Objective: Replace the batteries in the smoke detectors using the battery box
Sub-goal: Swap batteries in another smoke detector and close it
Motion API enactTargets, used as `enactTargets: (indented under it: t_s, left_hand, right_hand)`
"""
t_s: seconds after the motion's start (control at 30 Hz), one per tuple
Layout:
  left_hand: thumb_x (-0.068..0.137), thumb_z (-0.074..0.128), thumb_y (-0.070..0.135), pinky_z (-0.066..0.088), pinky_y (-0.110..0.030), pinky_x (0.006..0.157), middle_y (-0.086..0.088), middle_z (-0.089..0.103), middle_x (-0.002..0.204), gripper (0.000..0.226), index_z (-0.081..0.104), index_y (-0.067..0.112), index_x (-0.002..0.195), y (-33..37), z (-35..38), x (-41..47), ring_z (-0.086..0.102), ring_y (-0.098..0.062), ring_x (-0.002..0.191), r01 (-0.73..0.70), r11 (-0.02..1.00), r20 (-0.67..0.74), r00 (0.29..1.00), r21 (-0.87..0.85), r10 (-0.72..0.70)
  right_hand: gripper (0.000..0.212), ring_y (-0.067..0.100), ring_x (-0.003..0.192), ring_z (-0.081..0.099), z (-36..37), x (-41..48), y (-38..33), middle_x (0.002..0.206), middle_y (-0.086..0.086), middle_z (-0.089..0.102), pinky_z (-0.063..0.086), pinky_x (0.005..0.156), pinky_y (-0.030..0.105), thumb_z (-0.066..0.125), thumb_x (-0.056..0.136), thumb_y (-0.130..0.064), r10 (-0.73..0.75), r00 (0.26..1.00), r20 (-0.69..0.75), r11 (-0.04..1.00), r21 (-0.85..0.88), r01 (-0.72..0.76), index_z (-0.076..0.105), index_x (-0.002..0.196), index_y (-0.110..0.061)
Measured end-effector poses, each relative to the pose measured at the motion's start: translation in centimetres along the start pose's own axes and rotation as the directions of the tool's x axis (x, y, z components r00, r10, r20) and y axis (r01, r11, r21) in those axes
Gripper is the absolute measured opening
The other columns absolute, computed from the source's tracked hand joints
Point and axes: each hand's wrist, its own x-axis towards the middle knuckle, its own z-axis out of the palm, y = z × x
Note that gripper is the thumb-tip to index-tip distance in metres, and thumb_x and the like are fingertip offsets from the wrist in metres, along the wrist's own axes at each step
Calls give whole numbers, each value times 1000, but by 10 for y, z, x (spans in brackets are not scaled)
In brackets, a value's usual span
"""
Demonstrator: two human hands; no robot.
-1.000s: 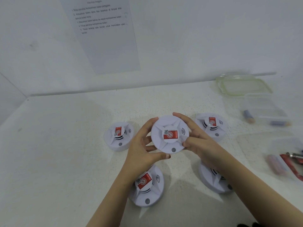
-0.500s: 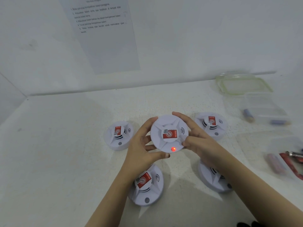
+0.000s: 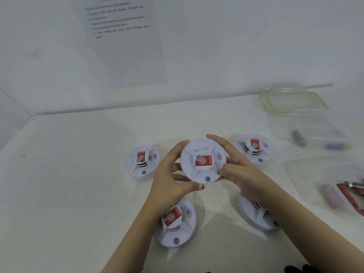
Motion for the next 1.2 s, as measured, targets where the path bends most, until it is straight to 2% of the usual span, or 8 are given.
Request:
enactTargets:
  t_s: [0.1,0.2,0.4,0.6,0.93,1.03,1.2]
  left_hand:
    - [59,88,-3,58,-27,69,9,63,125,92,47,28,135,0,0,0,65,-15,105,0,1000,-3,1000,12,0]
    - [59,88,-2,58,-27,70,9,62,126,92,47,27,136,-1,0,0,65,-13,104,-3,1000,-3,1000,23,3]
    - [59,89,-1,59,-28,71,8,63,126,94,46,27,138,-3,-1,1,66,-15,104,-11,999,-9,1000,34,11]
    - [58,89,4,59,-30,71,8,63,126,93,47,27,138,-4,-1,1,65,-15,105,-11,999,-13,1000,37,12]
    - [55,88,10,60,-31,71,10,63,125,94,47,28,138,-3,-1,1,66,-15,104,-14,999,-15,1000,34,14]
    - [55,88,7,60,-31,72,9,63,125,94,47,28,137,-3,-2,1,66,-16,104,-10,1000,-17,1000,29,11]
    - [58,88,-4,58,-26,71,9,63,126,94,47,27,137,-3,-2,1,65,-13,103,-10,1000,-19,1000,29,10]
  right_hand:
    - [73,33,107,58,-1,1,1,122,1,62,49,87,50,49,69,-4,-1,1000,0,1000,-2,1,44,132,-43]
    - [73,21,99,60,-1,1,1,118,-2,64,49,82,42,49,69,-4,-2,1000,-6,1000,-1,2,45,131,-42]
    - [72,20,101,60,-1,1,1,121,-1,63,50,82,39,49,69,-4,-7,1000,4,1000,-6,7,45,131,-42]
    - [73,21,103,61,-2,1,2,122,-2,62,51,85,44,51,69,-5,-7,1000,4,1000,-13,7,45,131,-44]
    - [75,23,106,60,-1,0,-1,125,-3,61,51,85,41,51,71,-5,-5,1000,8,1000,-22,5,41,135,-41]
    - [74,24,112,58,-1,-1,-1,125,-5,62,49,93,44,52,73,-7,-1,1000,3,1000,-19,1,39,134,-45]
    - [78,20,114,59,-1,0,-1,127,-7,61,50,93,39,58,71,-9,7,1000,-21,1000,9,-6,35,136,-44]
